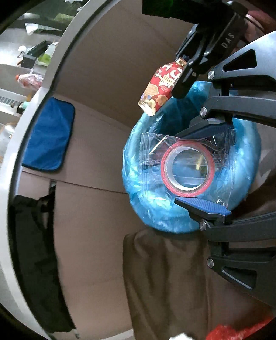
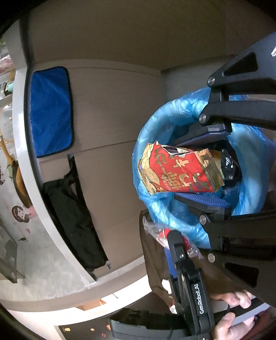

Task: Collect trash
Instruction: 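Carry the tape roll and red wrapper over the bin and release both, then move the right gripper toward the red plastic bag while the left approaches the can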

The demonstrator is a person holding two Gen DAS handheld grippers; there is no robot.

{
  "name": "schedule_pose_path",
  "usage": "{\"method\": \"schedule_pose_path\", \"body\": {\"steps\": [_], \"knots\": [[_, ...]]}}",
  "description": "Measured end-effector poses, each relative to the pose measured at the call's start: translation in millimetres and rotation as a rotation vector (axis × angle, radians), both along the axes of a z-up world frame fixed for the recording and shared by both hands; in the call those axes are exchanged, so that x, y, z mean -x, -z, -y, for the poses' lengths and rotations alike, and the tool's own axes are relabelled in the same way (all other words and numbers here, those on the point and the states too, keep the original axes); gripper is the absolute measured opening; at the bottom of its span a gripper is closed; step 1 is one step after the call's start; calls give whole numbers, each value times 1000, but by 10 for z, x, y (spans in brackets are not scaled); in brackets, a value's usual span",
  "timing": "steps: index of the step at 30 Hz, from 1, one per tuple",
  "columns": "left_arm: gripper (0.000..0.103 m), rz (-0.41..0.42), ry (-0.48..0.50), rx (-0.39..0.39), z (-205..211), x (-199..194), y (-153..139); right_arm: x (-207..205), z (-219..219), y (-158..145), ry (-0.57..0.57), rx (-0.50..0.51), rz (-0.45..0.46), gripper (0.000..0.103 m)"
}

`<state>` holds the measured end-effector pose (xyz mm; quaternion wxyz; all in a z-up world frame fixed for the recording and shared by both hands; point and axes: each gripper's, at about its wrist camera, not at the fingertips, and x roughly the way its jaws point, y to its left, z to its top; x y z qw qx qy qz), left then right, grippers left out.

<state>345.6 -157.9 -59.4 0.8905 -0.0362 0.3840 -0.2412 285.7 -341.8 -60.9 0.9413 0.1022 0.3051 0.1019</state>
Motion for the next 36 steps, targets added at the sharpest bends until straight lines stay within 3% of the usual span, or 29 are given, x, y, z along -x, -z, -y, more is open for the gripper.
{"method": "schedule_pose_path", "body": {"steps": [4, 7, 10, 18, 29, 36], "knots": [[53, -43, -3, 11, 26, -129, 105, -89, 21, 72, -11, 3, -13, 42], [61, -64, -28, -10, 8, -172, 146, -86, 10, 115, -12, 28, -13, 48], [65, -49, -45, 20, -47, -169, 119, -74, 23, 124, -14, 17, -3, 54], [70, 1, -60, 95, -245, -47, -105, -33, 4, 11, -23, 6, 27, 54], [70, 77, -166, 45, -935, 453, -235, 169, -285, -244, -50, 69, 52, 54], [70, 95, -215, 33, -1612, 1002, -227, 317, -889, -251, -145, 113, 32, 54]]}}
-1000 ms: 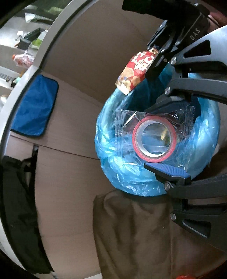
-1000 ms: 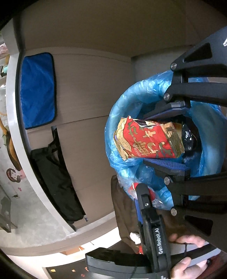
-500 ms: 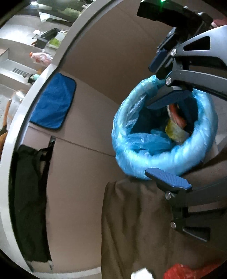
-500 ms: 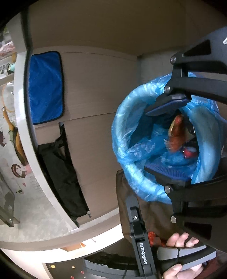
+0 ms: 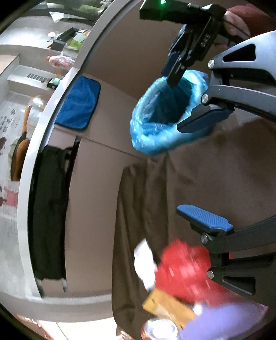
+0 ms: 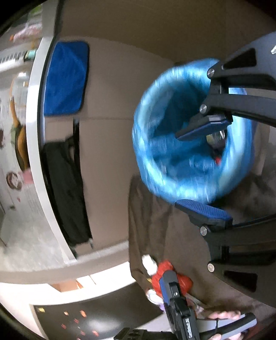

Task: Collect trash
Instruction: 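Move the right gripper toward the red plastic bag while the left approaches the can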

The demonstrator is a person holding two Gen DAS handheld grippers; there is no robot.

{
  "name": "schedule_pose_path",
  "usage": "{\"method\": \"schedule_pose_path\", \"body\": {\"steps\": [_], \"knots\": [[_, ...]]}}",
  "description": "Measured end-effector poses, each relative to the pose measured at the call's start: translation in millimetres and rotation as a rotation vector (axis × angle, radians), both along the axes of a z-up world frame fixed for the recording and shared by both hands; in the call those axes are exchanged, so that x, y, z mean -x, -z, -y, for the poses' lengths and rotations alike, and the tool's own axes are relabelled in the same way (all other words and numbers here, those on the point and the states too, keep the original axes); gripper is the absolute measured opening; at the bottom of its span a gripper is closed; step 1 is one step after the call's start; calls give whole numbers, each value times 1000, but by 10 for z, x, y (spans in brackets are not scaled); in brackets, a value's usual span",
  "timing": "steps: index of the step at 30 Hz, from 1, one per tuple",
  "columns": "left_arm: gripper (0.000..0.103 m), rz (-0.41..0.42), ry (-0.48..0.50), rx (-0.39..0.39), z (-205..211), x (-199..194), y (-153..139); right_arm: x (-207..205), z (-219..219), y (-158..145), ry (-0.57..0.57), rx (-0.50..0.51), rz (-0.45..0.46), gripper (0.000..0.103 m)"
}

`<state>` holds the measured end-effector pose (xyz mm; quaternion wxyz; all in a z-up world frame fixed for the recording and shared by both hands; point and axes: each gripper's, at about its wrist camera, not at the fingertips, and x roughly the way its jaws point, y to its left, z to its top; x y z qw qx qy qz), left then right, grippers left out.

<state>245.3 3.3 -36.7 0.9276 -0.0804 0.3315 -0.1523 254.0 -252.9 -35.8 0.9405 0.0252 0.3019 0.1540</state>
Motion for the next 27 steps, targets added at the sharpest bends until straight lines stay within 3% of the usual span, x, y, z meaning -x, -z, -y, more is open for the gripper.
{"method": "schedule_pose_path", "body": {"steps": [8, 16, 22, 27], "knots": [[70, 13, -164, -26, -936, 522, -43, 73, -1060, 13, -210, 28, -41, 54], [70, -12, -347, -16, -1799, 855, 104, 165, -2102, -50, -383, 51, -59, 54], [70, -37, -386, 15, -2086, 998, 269, 72, -2699, -105, -381, 82, -50, 54], [70, -41, -379, 53, -2183, 1053, 336, -154, -3022, 61, -294, 217, -81, 52]]}}
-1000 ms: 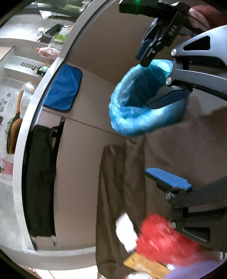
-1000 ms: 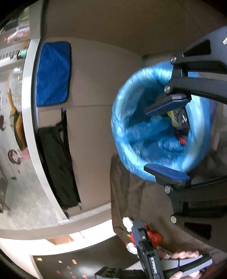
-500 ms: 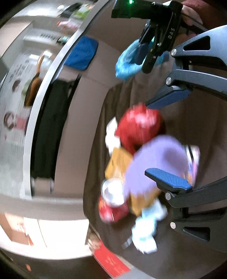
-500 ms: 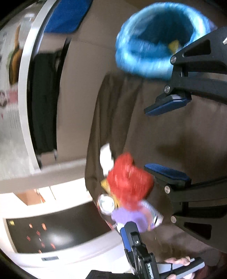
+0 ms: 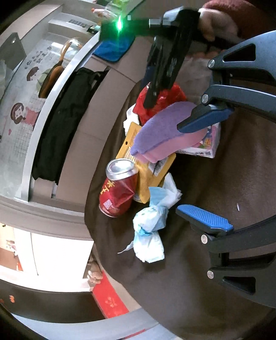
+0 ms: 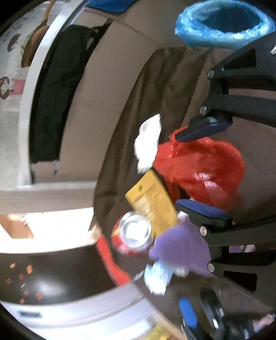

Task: Collect trash
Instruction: 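Move the right gripper toward the red plastic bag while the left approaches the can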

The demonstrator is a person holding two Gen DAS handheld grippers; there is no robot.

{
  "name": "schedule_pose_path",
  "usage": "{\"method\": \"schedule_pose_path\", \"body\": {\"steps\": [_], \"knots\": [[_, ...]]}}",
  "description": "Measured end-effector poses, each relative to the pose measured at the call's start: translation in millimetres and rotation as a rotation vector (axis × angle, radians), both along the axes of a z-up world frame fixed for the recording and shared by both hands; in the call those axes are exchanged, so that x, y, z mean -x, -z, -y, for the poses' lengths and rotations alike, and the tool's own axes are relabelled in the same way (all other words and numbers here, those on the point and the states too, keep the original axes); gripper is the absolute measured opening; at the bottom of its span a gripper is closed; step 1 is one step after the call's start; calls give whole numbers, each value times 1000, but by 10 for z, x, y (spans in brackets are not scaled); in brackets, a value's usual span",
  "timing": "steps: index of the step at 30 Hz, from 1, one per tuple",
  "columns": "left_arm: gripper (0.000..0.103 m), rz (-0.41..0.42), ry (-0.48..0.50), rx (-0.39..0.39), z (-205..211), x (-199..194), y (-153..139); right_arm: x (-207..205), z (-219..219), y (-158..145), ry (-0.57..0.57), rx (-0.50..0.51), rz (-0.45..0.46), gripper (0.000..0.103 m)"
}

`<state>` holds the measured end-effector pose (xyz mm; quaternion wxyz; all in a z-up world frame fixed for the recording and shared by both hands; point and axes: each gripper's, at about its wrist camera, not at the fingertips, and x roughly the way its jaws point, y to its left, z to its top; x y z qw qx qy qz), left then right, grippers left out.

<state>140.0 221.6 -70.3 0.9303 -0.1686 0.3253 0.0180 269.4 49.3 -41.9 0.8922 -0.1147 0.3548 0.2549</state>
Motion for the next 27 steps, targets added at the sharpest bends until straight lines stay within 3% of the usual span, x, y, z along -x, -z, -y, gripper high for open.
{"method": "schedule_pose_path", "body": {"steps": [7, 13, 18, 23, 25, 27], "knots": [[70, -17, 33, 68, -32, -42, 85, -18, 232, 46, -10, -69, -63, 52], [70, -19, 38, 103, -3, -97, 86, 120, 607, 13, -1, -98, -73, 43], [70, -5, 10, 71, -22, -83, 43, 235, 929, -11, 27, -133, -81, 40], [70, 31, -63, -70, -141, -82, -15, 370, 1141, -4, 46, -152, -68, 40], [70, 8, -91, -109, -222, -141, 4, 406, 1202, 8, 53, -164, -68, 40], [70, -27, -135, -83, -360, -219, 44, 426, 1229, 18, 61, -175, -63, 40]]}}
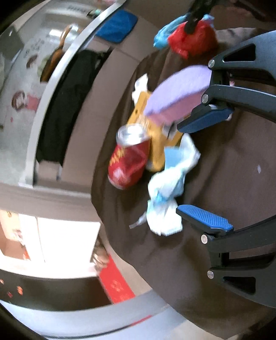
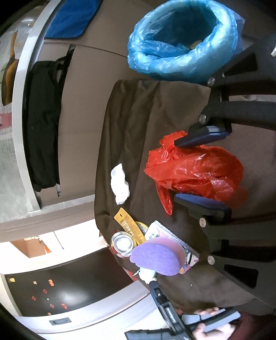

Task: Collect trash
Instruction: 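Move the right gripper toward the red plastic bag while the left approaches the can, then grasp the white tissue bundle with the left gripper while the right grasps the red plastic bag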

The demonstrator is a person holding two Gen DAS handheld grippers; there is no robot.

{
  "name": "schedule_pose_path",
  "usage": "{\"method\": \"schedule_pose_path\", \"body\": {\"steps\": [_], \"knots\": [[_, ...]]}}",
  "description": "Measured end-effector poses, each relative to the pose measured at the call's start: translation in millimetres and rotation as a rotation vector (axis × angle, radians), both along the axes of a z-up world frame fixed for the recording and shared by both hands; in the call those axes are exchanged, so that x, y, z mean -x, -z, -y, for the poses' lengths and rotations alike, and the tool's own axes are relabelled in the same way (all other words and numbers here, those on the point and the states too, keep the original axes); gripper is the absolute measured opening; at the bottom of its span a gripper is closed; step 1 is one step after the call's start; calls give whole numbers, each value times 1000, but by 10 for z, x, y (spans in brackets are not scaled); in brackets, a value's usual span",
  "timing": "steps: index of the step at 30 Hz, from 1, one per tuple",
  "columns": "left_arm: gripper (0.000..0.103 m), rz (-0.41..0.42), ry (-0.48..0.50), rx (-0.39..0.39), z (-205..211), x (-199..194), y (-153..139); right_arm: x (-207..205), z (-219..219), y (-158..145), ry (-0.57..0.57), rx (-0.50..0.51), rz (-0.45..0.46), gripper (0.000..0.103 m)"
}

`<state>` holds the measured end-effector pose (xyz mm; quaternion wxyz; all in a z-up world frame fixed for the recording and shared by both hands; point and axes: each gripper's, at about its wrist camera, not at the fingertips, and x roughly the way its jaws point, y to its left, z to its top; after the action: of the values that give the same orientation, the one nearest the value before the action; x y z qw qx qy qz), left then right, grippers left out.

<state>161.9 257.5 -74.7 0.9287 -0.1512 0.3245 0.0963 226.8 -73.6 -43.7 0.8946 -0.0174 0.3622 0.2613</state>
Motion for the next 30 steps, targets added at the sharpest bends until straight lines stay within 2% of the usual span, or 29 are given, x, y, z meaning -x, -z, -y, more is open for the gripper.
{"method": "schedule_pose_path", "body": {"steps": [5, 6, 8, 12, 14, 16, 18, 22, 30], "knots": [[70, -60, -183, 151, -317, -155, 162, 64, -29, 14, -6, 1, 23, 41], [70, -55, -210, 200, -366, -184, 198, 85, -47, 20, -12, 9, 31, 41], [70, -39, -230, 239, -384, -230, 226, 113, -59, 29, -19, 18, 42, 41], [68, -67, -228, 214, -368, -424, 295, 154, -67, 55, -29, 31, 55, 42], [62, -80, -206, 210, -382, -488, 336, 165, -53, 67, -32, 28, 54, 43], [47, -79, -196, 205, -400, -492, 354, 176, -38, 78, -31, 23, 57, 43], [37, -44, -198, 214, -415, -417, 333, 187, -28, 83, -30, 18, 61, 43], [35, -16, -193, 146, -317, -235, 228, 196, -21, 87, -25, 8, 61, 43], [34, 69, -36, 42, 153, 141, -166, 222, 11, 54, -13, -9, 53, 43]]}}
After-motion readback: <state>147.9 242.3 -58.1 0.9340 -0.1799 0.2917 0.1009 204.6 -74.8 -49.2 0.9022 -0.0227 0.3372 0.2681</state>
